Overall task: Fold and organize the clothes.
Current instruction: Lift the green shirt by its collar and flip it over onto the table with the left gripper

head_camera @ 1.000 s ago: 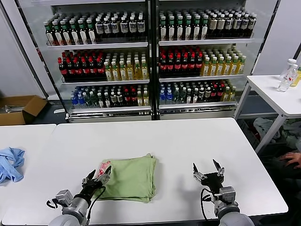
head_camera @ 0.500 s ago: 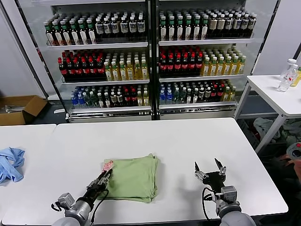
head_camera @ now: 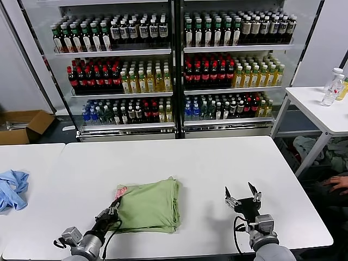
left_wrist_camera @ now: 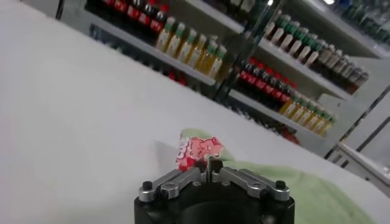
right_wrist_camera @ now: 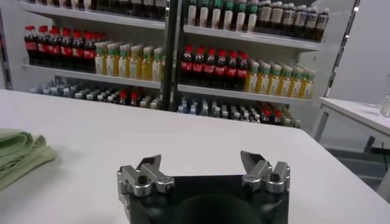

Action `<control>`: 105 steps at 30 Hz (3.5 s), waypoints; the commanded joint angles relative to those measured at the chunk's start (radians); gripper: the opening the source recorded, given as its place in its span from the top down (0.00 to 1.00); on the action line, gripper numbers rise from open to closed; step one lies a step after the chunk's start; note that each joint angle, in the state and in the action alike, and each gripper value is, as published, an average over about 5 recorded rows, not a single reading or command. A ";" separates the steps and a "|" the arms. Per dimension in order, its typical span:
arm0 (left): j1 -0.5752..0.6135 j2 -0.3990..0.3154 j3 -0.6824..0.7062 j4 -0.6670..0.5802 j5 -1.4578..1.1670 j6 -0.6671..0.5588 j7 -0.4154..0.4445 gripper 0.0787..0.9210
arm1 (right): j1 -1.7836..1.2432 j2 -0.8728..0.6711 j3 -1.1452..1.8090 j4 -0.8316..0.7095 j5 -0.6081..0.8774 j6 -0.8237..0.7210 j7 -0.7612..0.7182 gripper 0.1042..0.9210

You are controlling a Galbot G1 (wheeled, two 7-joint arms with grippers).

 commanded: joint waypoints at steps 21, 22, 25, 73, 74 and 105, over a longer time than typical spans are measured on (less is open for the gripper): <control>0.042 -0.018 -0.015 -0.038 0.123 0.135 -0.176 0.50 | -0.008 0.017 -0.002 0.013 -0.014 -0.003 -0.001 0.12; 0.043 -0.017 -0.007 -0.036 0.128 0.147 -0.172 0.47 | -0.011 0.018 -0.002 0.015 -0.016 -0.003 -0.001 0.12; 0.044 -0.021 0.010 -0.032 0.136 0.177 -0.156 0.37 | -0.015 0.017 0.002 0.020 -0.017 -0.004 -0.001 0.12; 0.053 0.191 -0.737 -0.254 -0.237 0.275 -0.048 0.96 | 0.016 0.002 0.004 0.048 0.011 0.007 -0.002 0.12; 0.055 0.200 -0.730 -0.271 -0.235 0.271 -0.054 0.96 | 0.008 0.003 0.006 0.057 0.009 0.007 -0.002 0.12; -0.301 -0.325 0.619 0.132 0.632 0.119 -0.137 0.96 | -0.103 -0.011 0.139 0.173 -0.021 0.022 -0.015 0.12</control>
